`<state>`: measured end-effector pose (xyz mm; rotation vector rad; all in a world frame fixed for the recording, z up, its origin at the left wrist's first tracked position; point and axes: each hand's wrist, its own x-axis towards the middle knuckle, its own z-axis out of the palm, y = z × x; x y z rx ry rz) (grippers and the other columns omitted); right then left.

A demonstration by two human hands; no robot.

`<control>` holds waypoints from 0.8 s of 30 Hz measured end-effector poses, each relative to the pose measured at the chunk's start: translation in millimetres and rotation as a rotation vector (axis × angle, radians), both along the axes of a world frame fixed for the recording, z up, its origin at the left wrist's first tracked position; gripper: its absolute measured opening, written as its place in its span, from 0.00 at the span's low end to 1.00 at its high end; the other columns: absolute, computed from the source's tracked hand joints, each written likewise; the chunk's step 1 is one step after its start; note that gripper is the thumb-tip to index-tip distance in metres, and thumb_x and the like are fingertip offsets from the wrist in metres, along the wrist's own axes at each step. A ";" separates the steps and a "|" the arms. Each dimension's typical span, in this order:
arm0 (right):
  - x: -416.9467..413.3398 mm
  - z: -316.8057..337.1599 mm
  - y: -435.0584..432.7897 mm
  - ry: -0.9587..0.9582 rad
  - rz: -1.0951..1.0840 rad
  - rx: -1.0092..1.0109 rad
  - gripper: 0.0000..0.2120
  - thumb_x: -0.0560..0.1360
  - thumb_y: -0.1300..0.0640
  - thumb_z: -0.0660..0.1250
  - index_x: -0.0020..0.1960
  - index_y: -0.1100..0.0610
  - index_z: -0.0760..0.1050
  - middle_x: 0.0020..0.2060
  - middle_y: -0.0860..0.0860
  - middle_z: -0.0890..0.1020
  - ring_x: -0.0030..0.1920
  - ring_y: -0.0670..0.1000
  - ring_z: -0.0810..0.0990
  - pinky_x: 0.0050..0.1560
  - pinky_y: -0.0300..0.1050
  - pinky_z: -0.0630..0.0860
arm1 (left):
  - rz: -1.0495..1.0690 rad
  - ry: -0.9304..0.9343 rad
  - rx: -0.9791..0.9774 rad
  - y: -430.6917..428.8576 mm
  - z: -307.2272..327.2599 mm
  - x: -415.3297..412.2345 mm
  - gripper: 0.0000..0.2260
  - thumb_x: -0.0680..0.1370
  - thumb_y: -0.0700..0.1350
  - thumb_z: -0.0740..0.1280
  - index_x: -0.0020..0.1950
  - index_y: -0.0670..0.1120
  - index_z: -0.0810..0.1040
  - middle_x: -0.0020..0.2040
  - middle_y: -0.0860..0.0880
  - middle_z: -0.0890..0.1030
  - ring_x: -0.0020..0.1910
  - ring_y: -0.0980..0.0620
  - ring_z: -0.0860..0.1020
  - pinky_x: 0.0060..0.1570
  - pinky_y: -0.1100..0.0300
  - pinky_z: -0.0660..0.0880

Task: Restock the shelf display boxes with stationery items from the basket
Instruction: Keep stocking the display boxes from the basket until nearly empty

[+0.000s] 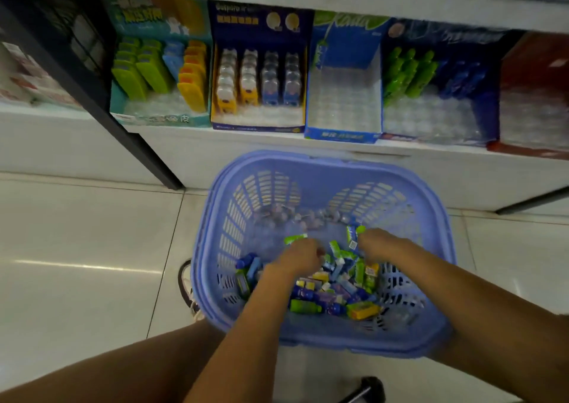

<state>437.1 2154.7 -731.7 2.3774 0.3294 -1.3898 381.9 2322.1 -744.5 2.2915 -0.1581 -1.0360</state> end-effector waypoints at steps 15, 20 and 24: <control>8.8 -25.8 -15.4 0.144 -0.097 0.336 0.13 0.72 0.55 0.72 0.54 0.60 0.79 0.44 0.53 0.80 0.46 0.54 0.79 0.49 0.45 0.75 | 0.134 0.102 -0.030 -17.3 -40.5 -14.9 0.11 0.76 0.50 0.68 0.55 0.46 0.77 0.51 0.45 0.79 0.49 0.48 0.77 0.42 0.59 0.69; 20.6 -26.8 -10.7 0.185 -0.418 0.738 0.09 0.73 0.58 0.72 0.52 0.54 0.81 0.51 0.49 0.83 0.45 0.44 0.80 0.42 0.33 0.73 | 0.305 0.055 -0.220 -22.2 -32.2 -8.0 0.07 0.79 0.44 0.64 0.45 0.41 0.77 0.42 0.39 0.81 0.40 0.45 0.80 0.43 0.49 0.76; 15.1 -55.4 -23.6 -0.117 -0.382 0.442 0.04 0.75 0.62 0.66 0.42 0.59 0.74 0.44 0.57 0.75 0.39 0.52 0.75 0.36 0.39 0.70 | 0.462 0.125 -0.220 -5.0 -33.6 -4.8 0.05 0.78 0.39 0.65 0.47 0.37 0.77 0.41 0.35 0.79 0.38 0.44 0.76 0.47 0.45 0.77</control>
